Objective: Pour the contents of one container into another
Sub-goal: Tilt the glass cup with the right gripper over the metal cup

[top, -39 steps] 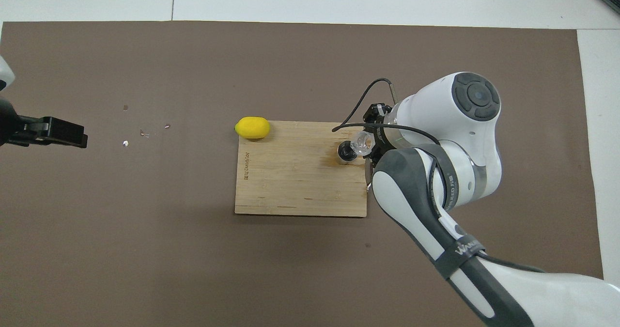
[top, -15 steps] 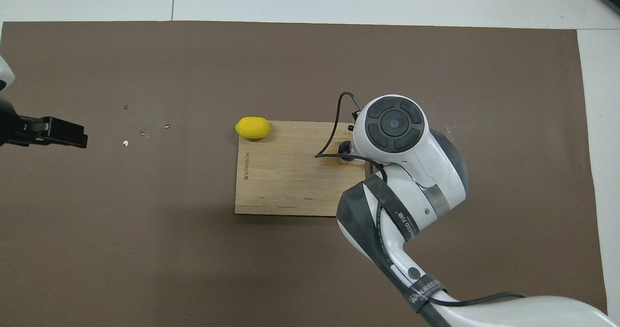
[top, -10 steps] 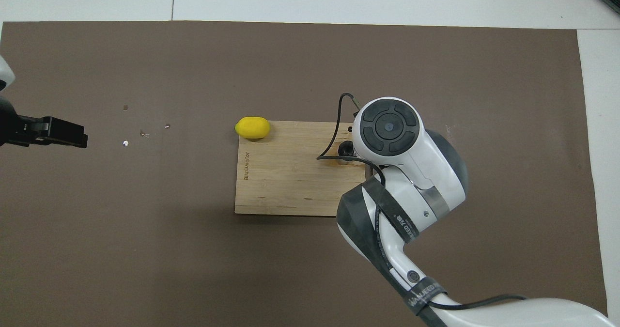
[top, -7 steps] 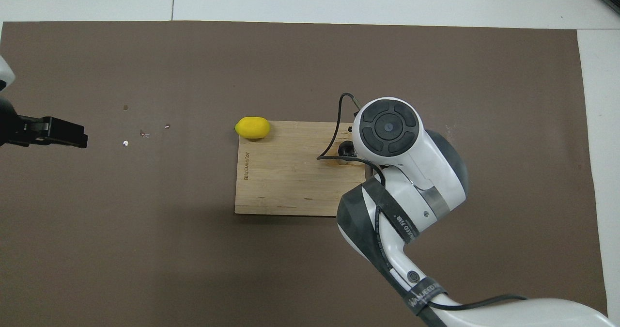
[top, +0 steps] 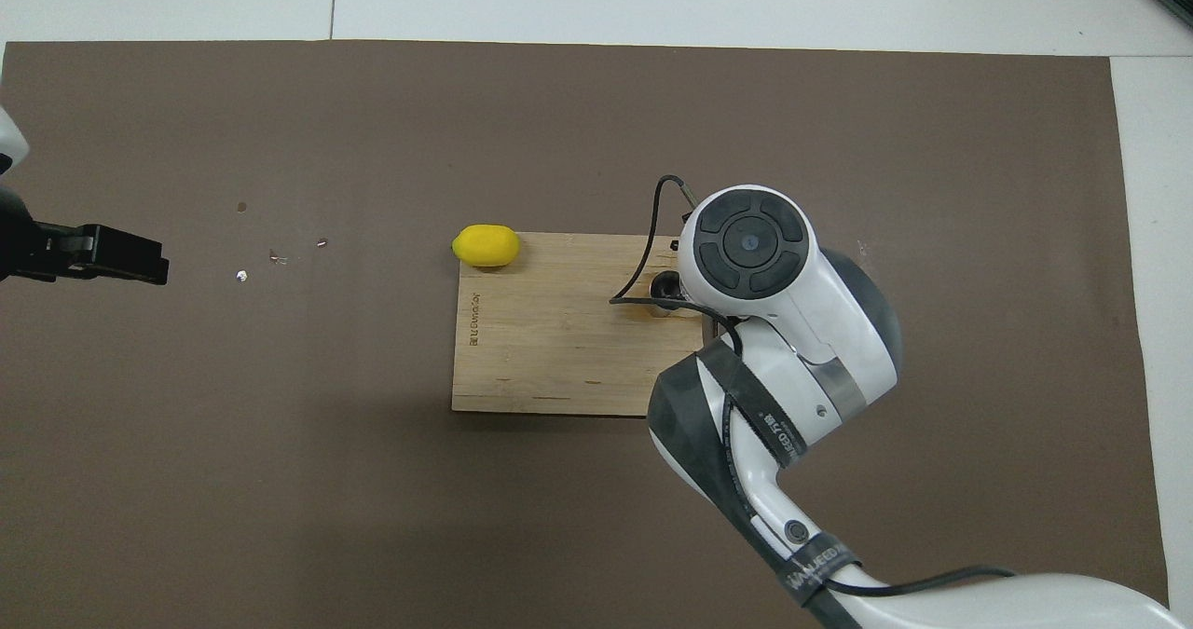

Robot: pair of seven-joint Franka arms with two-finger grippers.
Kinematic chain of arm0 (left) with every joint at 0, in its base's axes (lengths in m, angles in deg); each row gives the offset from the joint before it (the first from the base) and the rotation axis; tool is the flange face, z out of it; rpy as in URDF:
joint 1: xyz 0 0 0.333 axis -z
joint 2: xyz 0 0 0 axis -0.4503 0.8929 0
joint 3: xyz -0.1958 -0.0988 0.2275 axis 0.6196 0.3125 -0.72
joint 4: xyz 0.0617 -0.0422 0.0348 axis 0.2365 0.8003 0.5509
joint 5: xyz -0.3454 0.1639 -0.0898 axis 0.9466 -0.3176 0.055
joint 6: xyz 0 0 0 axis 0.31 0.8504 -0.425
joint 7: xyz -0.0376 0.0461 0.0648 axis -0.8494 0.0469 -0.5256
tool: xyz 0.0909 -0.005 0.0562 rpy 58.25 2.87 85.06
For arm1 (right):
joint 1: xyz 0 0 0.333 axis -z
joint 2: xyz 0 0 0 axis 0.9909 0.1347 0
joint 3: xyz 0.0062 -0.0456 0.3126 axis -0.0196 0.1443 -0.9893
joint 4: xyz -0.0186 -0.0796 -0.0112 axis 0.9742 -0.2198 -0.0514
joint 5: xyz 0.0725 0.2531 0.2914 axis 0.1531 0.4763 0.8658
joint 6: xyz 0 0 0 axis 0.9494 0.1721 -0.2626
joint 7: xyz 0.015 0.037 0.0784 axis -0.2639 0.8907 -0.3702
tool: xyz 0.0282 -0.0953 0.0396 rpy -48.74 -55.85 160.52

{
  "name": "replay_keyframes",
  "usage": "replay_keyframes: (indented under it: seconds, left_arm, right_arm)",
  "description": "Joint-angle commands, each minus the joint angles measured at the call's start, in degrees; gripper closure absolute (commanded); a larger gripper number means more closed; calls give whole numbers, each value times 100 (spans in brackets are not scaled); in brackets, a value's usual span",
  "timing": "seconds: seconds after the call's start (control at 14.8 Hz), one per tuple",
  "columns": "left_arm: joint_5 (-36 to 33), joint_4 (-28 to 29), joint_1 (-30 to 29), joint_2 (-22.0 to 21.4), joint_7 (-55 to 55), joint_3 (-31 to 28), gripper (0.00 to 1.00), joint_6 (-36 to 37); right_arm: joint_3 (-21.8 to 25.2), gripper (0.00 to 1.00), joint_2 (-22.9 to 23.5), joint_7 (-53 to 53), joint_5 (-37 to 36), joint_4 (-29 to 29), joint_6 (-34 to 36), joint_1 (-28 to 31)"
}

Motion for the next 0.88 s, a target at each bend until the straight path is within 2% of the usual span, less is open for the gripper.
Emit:
replay_keyframes:
  seconds: [0.0, 0.61, 0.81]
  left_arm:
    - [62, 64, -99, -78, -32, 53, 0, 17]
    - [62, 65, -99, -78, -32, 53, 0, 17]
    - [62, 56, -99, -78, -32, 53, 0, 17]
  right_arm:
    - [-25, 100, 9, -90, 377, -132, 46, 159]
    - [-33, 100, 35, 76, 2231, -44, -156, 818]
    - [-33, 100, 18, 497, 3231, 61, -174, 1282]
